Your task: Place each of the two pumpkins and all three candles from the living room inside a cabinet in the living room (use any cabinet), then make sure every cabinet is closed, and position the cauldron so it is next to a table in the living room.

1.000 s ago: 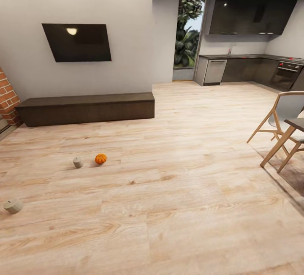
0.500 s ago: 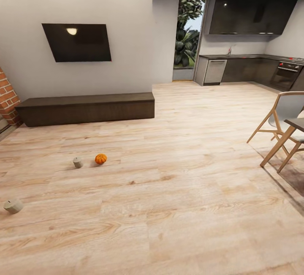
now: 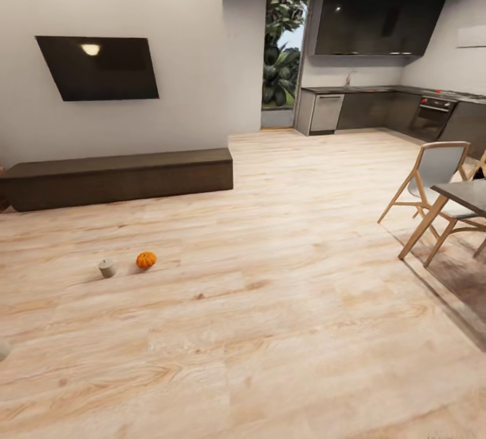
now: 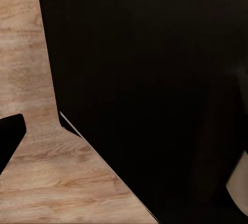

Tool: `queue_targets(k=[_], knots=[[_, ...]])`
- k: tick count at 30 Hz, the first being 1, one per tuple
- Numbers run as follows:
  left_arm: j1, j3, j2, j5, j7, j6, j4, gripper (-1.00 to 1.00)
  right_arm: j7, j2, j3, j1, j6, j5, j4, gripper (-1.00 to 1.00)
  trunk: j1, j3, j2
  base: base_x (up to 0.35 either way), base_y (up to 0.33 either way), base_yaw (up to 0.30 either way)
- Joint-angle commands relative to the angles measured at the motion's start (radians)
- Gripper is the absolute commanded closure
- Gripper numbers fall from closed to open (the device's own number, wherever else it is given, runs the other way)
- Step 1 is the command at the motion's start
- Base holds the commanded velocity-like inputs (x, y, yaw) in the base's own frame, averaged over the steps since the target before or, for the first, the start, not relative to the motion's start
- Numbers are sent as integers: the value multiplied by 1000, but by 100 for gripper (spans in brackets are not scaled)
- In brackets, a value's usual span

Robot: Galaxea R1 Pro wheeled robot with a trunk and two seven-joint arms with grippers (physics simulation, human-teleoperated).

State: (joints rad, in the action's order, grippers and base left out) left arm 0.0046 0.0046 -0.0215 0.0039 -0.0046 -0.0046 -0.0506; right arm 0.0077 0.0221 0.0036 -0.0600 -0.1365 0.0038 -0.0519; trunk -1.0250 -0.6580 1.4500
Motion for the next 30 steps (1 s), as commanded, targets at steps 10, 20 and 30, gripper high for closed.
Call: queue_targets(k=[10,20,30], knots=[[0,0,0,-1,0,0,0,-100,0,2,-3,0,0,-3,0,-100,0,0,0,316,0,-270],[0,0,0,-1,0,0,0,-100,-1,2,-4,0,0,-3,-2,-100,0,0,0,333,0,-43],[0,-2,0,-2,-2,0,0,-100,-2,1,-2,0,0,2,-2,-100,0,0,0,334,0,0]])
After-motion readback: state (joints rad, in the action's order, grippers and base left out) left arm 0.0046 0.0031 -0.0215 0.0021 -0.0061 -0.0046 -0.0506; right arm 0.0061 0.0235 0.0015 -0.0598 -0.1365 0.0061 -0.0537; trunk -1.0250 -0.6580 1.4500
